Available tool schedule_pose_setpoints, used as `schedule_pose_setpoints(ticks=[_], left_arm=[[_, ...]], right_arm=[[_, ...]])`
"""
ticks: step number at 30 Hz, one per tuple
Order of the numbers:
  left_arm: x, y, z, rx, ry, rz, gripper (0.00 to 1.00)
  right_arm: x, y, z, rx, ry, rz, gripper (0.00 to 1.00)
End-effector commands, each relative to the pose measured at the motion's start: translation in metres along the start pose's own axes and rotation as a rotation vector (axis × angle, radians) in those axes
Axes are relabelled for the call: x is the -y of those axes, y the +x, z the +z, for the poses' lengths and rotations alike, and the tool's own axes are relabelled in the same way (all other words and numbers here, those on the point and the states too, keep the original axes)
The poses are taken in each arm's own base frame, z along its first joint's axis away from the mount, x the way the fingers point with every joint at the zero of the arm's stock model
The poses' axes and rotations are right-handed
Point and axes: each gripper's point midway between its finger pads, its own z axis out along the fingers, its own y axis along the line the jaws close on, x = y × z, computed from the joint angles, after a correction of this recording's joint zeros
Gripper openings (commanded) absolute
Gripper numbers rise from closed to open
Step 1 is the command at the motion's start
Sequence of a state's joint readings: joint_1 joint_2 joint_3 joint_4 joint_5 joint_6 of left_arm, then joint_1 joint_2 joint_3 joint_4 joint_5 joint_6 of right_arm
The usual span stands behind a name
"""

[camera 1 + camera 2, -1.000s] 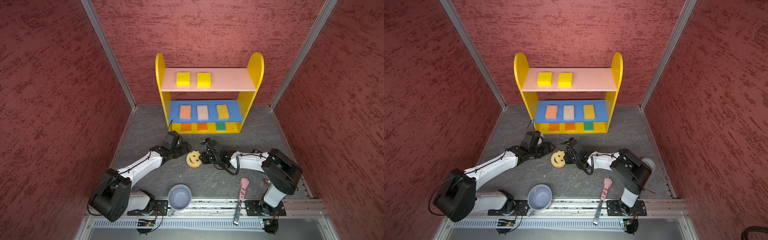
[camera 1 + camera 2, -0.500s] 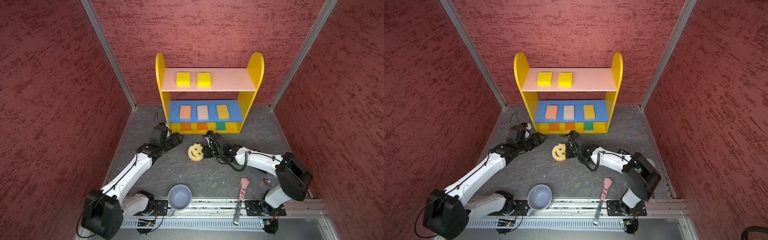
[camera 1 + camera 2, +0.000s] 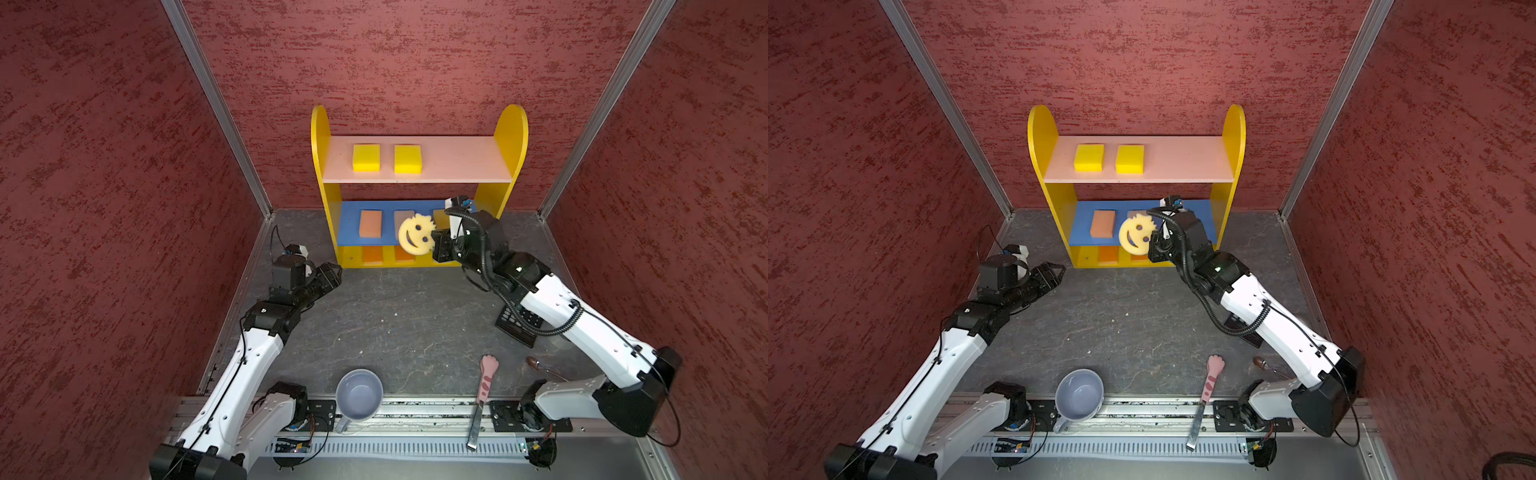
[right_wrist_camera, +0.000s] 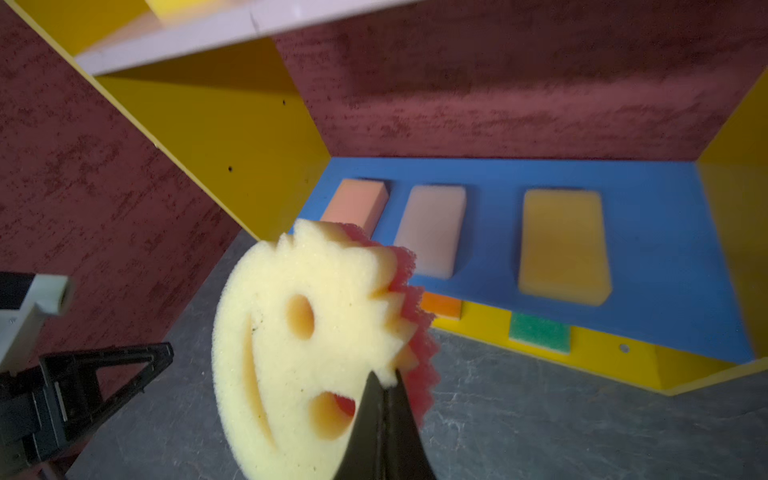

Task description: Place and organize the cleaning sponges onto the shelf

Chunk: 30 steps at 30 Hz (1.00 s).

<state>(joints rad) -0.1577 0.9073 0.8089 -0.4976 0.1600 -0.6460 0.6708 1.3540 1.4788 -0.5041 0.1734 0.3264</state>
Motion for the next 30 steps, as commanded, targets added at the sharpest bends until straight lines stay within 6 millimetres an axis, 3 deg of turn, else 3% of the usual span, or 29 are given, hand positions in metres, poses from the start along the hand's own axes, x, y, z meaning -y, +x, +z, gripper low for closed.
schedule_pose_setpoints(ticks=[1,6,16,26,28,30], left_arm=[[0.008,-0.007,-0.007,0.014,0.029,0.013,0.72],[0.010,-0.009,-0.009,0.014,0.034,0.017,0.72],[0.041,-0.016,-0.022,0.008,0.146,0.098,0.72],[0.106,-0.027,-0.043,0.031,0.328,0.233,0.75],[0.111,-0.027,-0.045,0.034,0.333,0.245,0.75],[0.111,-0.024,-0.044,0.035,0.333,0.248,0.75]], right_arm=[[0.017,-0.029,-0.028,0.041,0.106,-0.064,0.00],[0.019,-0.063,-0.050,0.120,0.140,-0.071,0.00],[0.019,-0.094,-0.074,0.197,0.153,-0.077,0.00],[0.010,-0.087,-0.066,0.150,0.107,-0.085,0.00],[0.008,-0.076,-0.060,0.110,0.085,-0.077,0.00],[0.007,-0.049,-0.047,0.032,0.057,-0.053,0.00]])
